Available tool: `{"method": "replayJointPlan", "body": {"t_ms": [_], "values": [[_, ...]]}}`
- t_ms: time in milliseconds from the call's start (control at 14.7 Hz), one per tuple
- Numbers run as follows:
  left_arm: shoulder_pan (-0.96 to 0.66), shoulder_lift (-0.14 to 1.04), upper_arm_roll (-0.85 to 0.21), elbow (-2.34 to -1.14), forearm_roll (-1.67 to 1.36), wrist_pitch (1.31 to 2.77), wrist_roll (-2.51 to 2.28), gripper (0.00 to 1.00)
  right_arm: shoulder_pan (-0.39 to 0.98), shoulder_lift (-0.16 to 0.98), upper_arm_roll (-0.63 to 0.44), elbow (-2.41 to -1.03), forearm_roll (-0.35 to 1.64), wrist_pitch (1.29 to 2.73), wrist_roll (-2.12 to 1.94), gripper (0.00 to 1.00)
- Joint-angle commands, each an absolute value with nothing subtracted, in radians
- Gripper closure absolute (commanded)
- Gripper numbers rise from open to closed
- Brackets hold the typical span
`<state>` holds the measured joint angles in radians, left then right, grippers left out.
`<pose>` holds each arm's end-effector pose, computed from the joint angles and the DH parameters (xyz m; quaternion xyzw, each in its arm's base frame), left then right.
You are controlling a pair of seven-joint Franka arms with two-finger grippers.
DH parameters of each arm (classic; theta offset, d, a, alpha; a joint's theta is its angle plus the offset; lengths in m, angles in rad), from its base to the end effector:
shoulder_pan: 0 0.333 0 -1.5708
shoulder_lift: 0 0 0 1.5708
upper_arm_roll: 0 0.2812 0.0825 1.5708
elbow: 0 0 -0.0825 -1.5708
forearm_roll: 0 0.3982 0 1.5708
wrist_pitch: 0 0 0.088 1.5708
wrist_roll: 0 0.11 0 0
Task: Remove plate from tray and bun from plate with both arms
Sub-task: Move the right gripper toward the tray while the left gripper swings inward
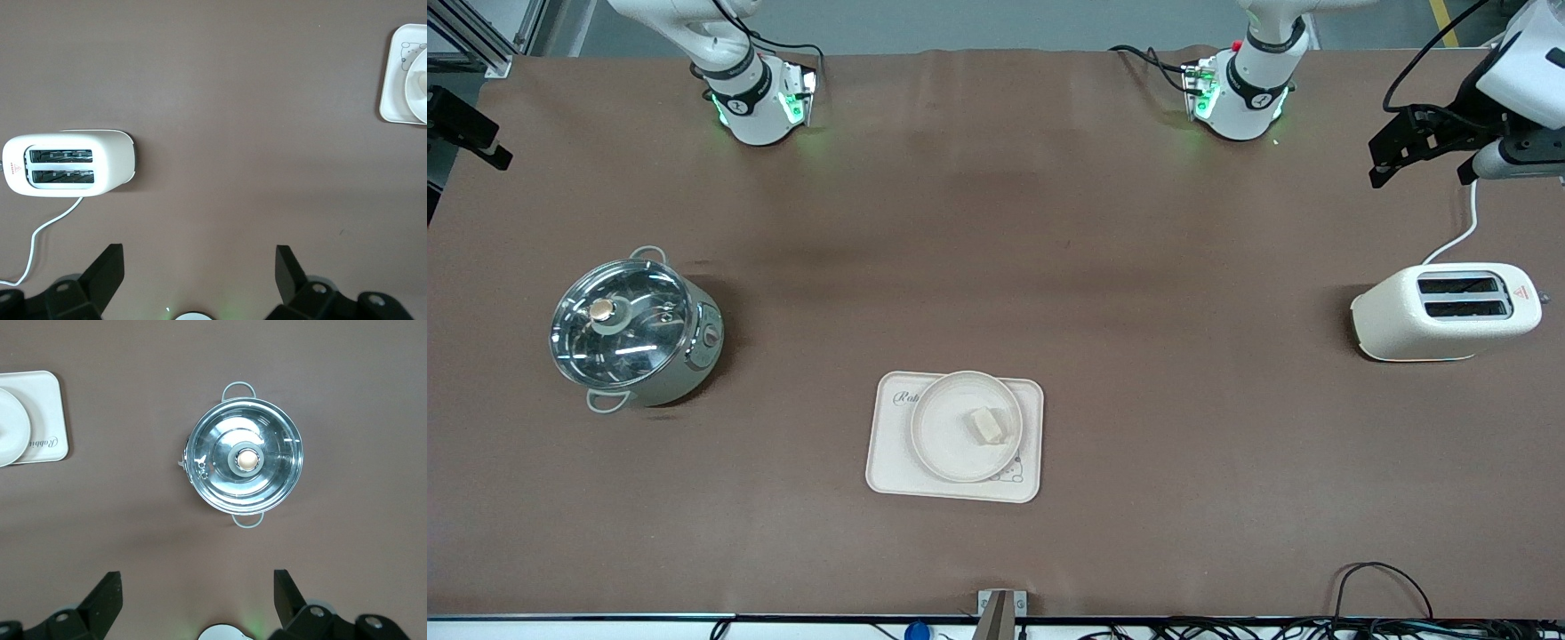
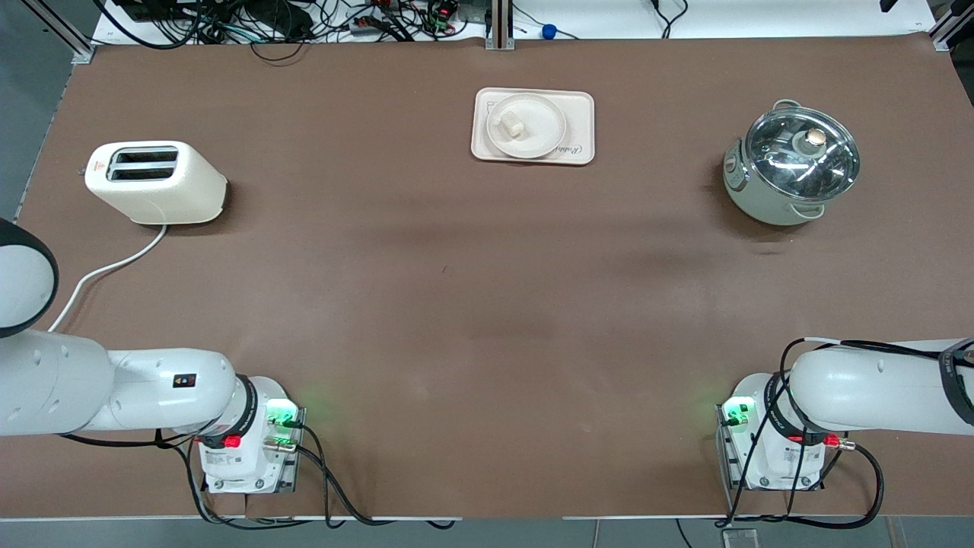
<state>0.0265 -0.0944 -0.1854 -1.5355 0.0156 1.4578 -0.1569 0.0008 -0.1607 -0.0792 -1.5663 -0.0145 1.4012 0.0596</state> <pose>0.5230 -0.0870 0.6447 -0.9998 -0.0003 -0.0100 0.0150 0.5014 -0.0448 0.6600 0.9976 -0.0696 -0.0025 0.0008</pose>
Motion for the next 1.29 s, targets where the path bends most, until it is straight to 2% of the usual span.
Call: {"method": "replayJointPlan", "body": {"t_ms": [0, 408, 816, 1087, 1223], "values": [[0.028, -0.083, -0.187, -1.511, 0.011, 1.437, -0.141, 0.00, -0.014, -0.186, -0.067, -1.591, -0.017, 1.404, 0.069, 0.00], [0.012, -0.014, -0.192, -1.505, 0.009, 1.448, -0.150, 0.00, -0.005, -0.186, -0.061, -1.591, -0.017, 1.404, 0.071, 0.00], [0.008, 0.083, -0.239, -1.506, 0.014, 1.565, -0.224, 0.00, 0.029, -0.167, -0.061, -1.603, 0.037, 1.419, 0.072, 0.00], [-0.021, 0.136, -0.247, -1.506, 0.014, 1.634, -0.296, 0.00, 0.084, -0.126, -0.061, -1.710, 0.141, 1.586, 0.099, 0.00], [-0.046, 0.164, -0.245, -1.506, 0.015, 1.669, -0.317, 0.00, 0.135, -0.065, -0.061, -1.721, 0.187, 1.653, 0.184, 0.00]]}}
